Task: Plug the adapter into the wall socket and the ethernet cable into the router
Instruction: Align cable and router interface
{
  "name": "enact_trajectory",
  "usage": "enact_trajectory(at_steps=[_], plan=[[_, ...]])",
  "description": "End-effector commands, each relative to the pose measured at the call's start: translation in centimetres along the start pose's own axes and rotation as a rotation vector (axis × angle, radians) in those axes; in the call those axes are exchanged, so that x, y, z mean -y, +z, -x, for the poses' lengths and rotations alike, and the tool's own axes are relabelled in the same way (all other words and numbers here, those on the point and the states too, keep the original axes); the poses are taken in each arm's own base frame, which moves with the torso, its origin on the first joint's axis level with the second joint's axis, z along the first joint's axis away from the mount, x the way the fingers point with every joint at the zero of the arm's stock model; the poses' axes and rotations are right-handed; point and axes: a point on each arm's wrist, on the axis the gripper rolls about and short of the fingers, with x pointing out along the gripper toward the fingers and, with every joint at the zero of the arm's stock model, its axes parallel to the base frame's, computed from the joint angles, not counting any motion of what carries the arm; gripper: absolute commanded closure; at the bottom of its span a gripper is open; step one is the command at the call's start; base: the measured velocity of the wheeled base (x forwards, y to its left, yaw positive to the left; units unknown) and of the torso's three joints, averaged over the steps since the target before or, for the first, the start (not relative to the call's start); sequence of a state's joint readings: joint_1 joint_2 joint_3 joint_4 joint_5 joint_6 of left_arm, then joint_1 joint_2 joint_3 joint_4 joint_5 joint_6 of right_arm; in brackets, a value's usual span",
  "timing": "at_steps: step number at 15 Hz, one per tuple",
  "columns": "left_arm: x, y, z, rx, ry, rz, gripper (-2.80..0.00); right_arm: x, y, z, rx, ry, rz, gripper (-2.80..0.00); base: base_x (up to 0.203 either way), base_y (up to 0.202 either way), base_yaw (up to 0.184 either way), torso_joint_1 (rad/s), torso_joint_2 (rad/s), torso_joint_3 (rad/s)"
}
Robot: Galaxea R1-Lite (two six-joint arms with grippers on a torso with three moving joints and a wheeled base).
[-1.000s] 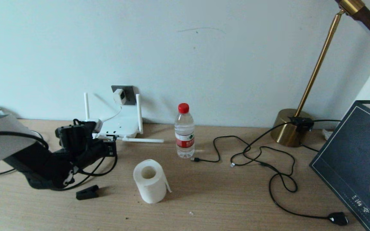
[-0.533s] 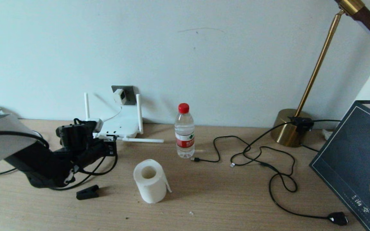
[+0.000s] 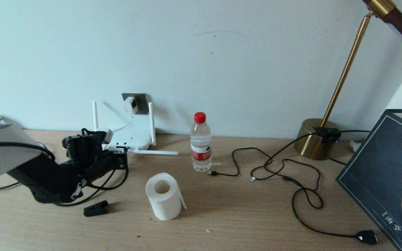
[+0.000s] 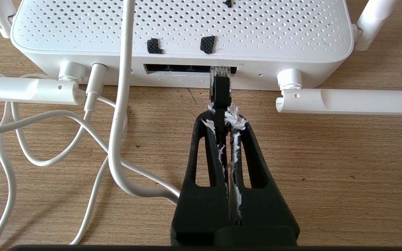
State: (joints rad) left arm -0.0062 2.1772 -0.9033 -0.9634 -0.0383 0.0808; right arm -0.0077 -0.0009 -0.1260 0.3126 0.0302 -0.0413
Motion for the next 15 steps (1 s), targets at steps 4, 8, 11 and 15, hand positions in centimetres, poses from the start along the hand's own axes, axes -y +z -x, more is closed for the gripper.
enact_trajectory(at_steps=[4, 8, 11, 15], plan=[[0.04, -0.14, -0.69, 0.01, -0.001, 0.0, 0.0, 0.0, -0.02, -0.01, -0.003, 0.001, 0.0, 0.0, 0.0, 0.0, 0.0, 0.0, 0.0, 0.0], [0.15, -0.15, -1.16, 0.015, -0.003, -0.001, 0.0, 0.0, -0.02, -0.01, -0.003, 0.001, 0.001, 0.0, 0.0, 0.0, 0.0, 0.0, 0.0, 0.0], [0.14, 0.02, -1.23, 0.021, -0.003, -0.001, 0.0, 0.0, -0.02, -0.01, -0.003, 0.001, 0.0, 0.0, 0.0, 0.0, 0.0, 0.0, 0.0, 0.0], [0.13, 0.04, -1.24, 0.021, -0.003, -0.001, 0.0, 0.0, -0.02, -0.01, -0.003, 0.001, 0.001, 0.0, 0.0, 0.0, 0.0, 0.0, 0.0, 0.0]])
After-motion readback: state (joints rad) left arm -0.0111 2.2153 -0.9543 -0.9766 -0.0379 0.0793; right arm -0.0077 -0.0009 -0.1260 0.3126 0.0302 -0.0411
